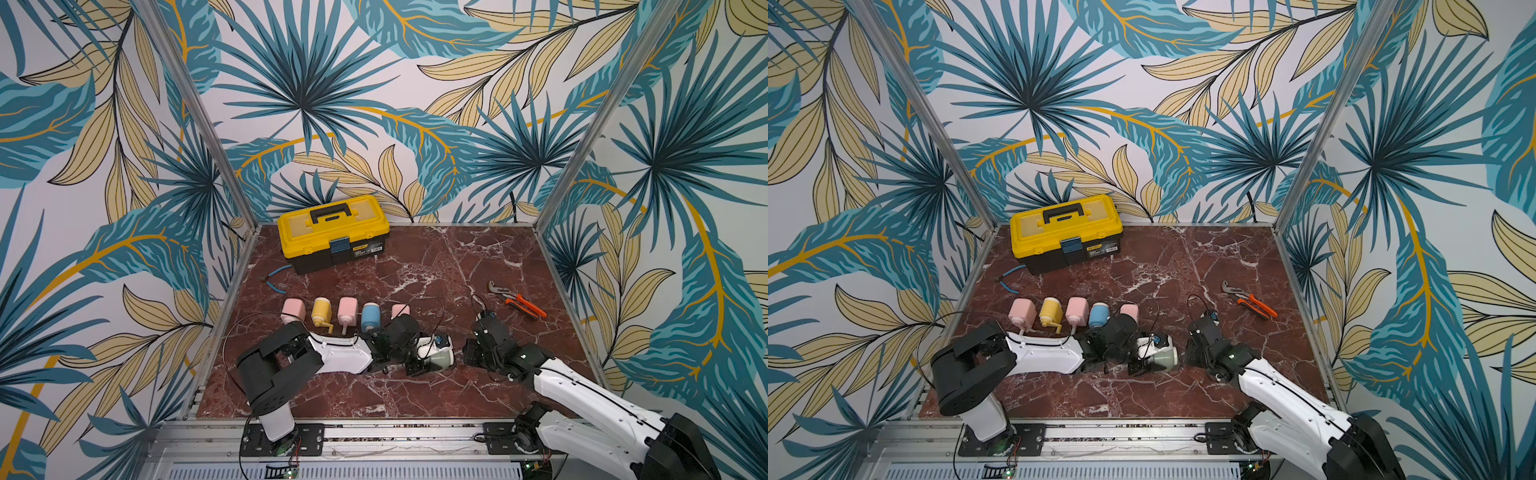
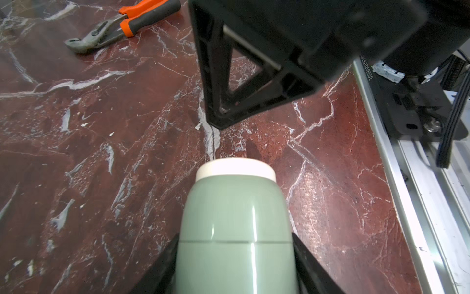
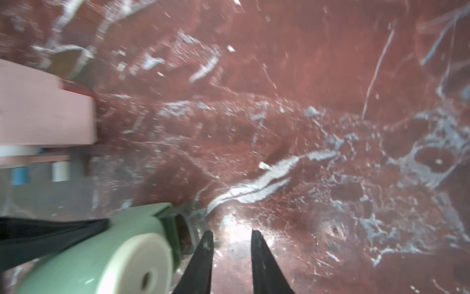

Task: Put the tray back into the pencil sharpener
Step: Close the container of the pencil sharpener.

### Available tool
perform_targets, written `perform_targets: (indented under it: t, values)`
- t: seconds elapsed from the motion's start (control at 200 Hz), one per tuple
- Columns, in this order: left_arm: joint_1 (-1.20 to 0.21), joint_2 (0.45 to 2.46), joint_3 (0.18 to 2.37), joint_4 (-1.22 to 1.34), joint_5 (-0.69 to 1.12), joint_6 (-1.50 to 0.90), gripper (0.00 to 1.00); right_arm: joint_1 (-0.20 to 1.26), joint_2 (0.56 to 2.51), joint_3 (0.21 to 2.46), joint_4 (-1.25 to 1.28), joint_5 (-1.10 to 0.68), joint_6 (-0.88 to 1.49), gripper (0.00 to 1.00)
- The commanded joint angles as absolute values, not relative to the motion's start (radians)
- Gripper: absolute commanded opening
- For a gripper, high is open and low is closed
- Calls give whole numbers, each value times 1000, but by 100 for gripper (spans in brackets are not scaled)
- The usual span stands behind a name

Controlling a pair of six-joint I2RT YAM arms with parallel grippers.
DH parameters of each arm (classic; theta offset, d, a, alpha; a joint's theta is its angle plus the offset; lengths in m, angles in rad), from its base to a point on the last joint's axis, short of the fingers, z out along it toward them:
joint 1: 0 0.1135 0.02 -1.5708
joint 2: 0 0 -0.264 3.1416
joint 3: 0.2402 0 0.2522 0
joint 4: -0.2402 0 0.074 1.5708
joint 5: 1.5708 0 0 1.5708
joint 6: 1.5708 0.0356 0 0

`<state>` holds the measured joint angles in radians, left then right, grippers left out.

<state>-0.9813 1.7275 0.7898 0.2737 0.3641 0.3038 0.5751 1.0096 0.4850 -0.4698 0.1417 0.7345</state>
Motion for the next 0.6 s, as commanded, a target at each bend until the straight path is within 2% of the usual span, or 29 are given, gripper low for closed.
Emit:
perform_targets:
  t: [0.0,0.24,0.591]
  values:
    - [-988,1756,803,258,369,298,48,578,1104,465,-421,83,789,28]
    - [-989,1756,807,259,355,290,47,577,1242,470,-274,-128,765,27]
    - [-991,1758,818,259,321,265,45,550,1169,420,-240,-175,815,28]
